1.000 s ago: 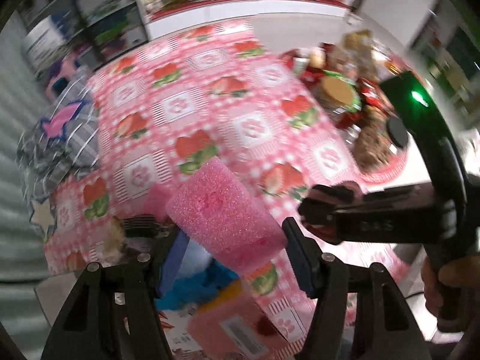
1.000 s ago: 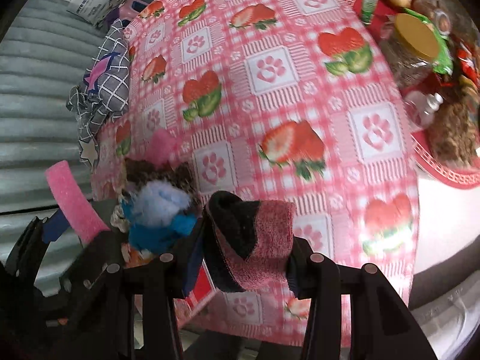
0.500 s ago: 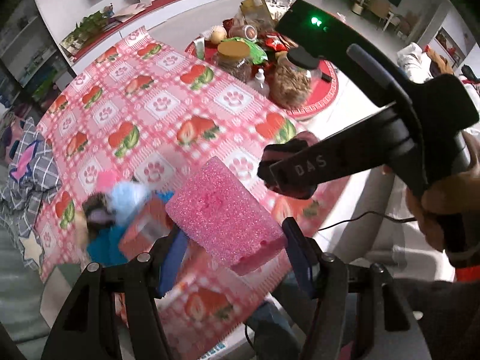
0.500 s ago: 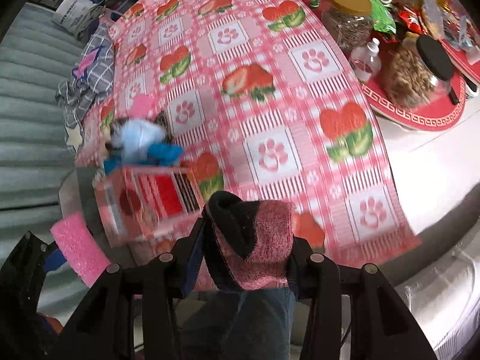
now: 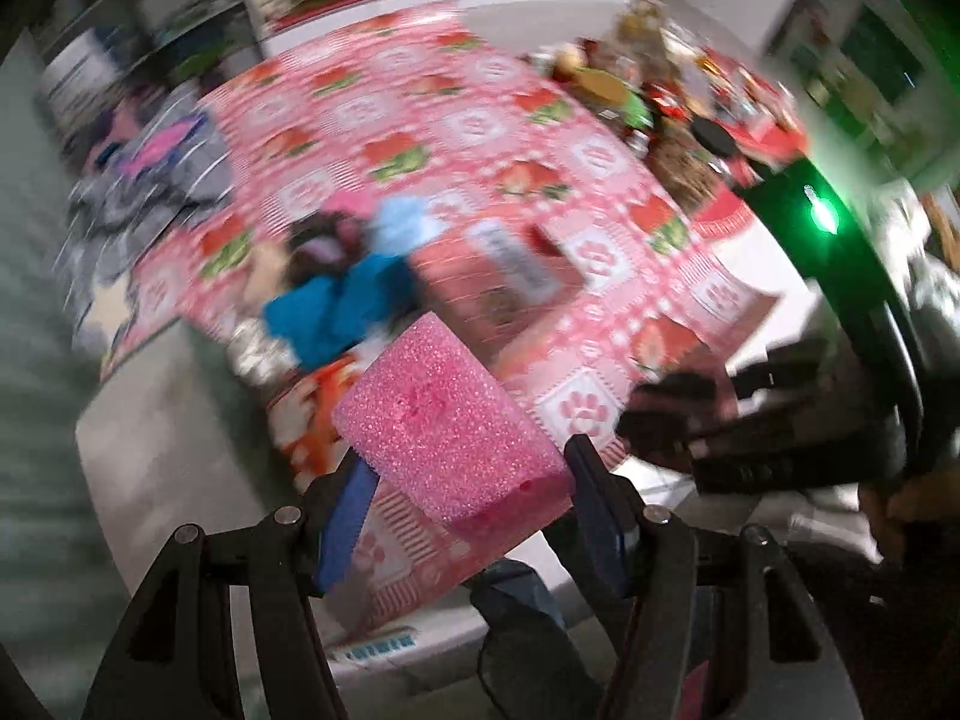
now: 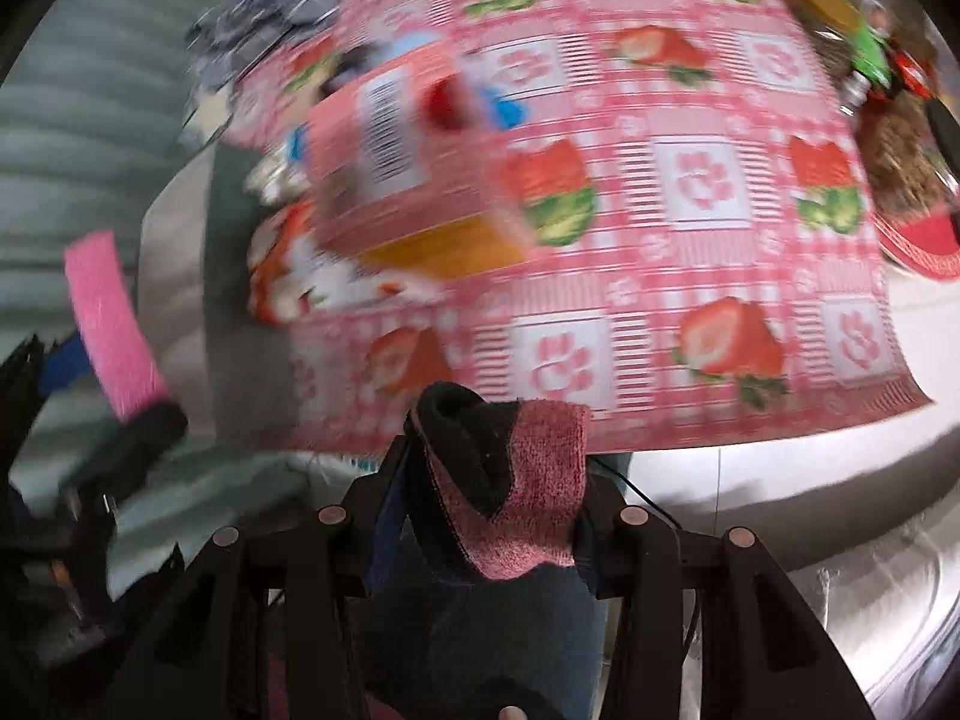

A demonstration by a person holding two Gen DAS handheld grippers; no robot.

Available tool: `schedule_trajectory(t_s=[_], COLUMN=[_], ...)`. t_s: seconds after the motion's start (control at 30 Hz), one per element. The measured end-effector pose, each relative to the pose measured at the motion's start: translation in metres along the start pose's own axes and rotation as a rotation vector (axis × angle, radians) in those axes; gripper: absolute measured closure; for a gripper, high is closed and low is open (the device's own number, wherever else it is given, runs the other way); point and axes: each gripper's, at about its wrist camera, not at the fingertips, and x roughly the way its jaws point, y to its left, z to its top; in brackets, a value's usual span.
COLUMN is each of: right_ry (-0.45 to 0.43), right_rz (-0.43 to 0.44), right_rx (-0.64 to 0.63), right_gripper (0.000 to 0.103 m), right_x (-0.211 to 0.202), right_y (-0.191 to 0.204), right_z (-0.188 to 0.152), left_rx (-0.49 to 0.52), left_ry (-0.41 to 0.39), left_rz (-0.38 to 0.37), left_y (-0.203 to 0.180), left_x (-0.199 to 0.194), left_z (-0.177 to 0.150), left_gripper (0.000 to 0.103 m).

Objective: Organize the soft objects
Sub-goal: 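Carry the pink sponge and sock over the white box with both tools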

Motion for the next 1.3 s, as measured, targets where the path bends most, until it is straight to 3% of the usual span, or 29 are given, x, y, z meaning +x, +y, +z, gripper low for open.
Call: schedule_trajectory(t_s=[0.23, 0.53, 0.83, 1.3], right_ry=[-0.002, -0.016, 0.017, 0.065], right_rz=[-0.026, -0.043, -0.035, -0.045], right_rx=[-0.234, -0.403, -0.501, -0.627], right_gripper=[0.055, 0.055, 0.055, 0.055], right_x=[0.001, -0.005, 0.0, 0.022], right_y=[0.072, 0.143, 0.19, 0.242], right_z=[0.002, 0.015, 0.019, 0.02], left_rx=[-0.201, -0.417, -0.567, -0.686], left_ry=[-0.086, -0.167, -0.161, -0.128], left_rz=[0.079, 0.163, 0.208, 0.241], left_y=[0.063, 0.124, 0.165, 0.189], left_x=[-0.024, -0.05, -0.053, -0.046], left_z=[-0.017, -0.052, -0.095, -0.136], left_gripper=[0.036, 0.036, 0.036, 0.036])
